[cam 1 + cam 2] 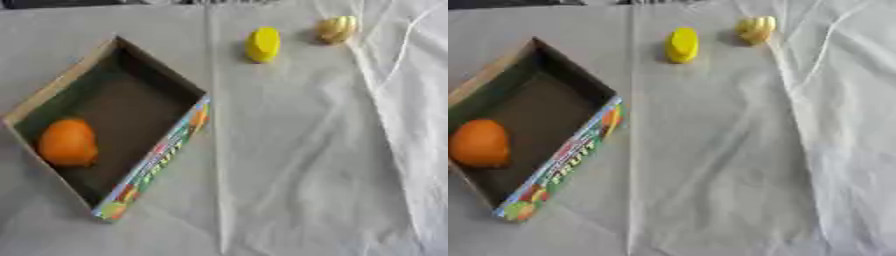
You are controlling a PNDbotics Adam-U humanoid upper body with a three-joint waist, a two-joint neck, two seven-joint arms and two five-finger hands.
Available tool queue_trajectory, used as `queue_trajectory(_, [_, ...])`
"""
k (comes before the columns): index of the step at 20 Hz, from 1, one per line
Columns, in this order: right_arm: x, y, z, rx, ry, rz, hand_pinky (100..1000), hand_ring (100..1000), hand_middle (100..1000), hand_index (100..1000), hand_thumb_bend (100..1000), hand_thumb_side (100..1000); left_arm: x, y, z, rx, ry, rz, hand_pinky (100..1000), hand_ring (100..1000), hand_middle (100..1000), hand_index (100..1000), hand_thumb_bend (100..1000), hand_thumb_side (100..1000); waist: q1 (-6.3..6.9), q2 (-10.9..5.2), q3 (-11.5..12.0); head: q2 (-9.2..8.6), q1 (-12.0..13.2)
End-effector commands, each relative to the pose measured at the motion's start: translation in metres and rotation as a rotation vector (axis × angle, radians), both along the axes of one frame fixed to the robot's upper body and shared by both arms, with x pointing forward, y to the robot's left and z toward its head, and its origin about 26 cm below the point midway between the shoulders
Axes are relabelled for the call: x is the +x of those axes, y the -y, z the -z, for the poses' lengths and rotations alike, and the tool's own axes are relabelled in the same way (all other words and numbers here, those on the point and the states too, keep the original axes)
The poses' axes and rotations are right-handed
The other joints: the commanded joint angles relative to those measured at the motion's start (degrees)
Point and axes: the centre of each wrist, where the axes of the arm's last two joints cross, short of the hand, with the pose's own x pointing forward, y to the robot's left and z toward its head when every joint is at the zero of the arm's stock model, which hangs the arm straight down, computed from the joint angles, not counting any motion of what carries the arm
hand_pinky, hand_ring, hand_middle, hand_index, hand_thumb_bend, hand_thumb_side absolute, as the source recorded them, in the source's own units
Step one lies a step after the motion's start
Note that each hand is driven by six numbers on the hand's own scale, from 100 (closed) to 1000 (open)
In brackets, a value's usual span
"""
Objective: Pick up objects on the table and place them in the box.
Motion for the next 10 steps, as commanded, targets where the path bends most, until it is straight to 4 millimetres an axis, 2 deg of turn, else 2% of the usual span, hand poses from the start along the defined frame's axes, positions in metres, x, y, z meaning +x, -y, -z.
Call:
queue_trajectory(1, [-0.0005, -0.0028, -0.0069, -0.022, 0.016, -0.009, 864, 1000, 683, 844, 100, 340, -0.0040, -0.0026, -0.0046, 0.010, 0.015, -0.010, 813, 790, 748, 874, 170, 374, -0.08, -1.41, 0.02, 0.29, -0.02])
queue_trajectory(7, [0.0001, -0.0035, -0.0076, -0.019, 0.008, -0.015, 864, 1000, 685, 845, 100, 325, -0.0056, -0.0047, -0.0009, 0.008, 0.000, -0.022, 813, 789, 749, 875, 169, 373, -0.09, -2.08, 0.24, 0.51, 0.77])
queue_trajectory(10, [0.0031, -0.0054, -0.0158, -0.039, 0.004, -0.019, 865, 1000, 691, 850, 100, 312, -0.0054, -0.0044, -0.0011, 0.010, 0.000, -0.020, 813, 789, 749, 875, 172, 373, -0.26, -2.34, 0.32, 0.43, 1.30])
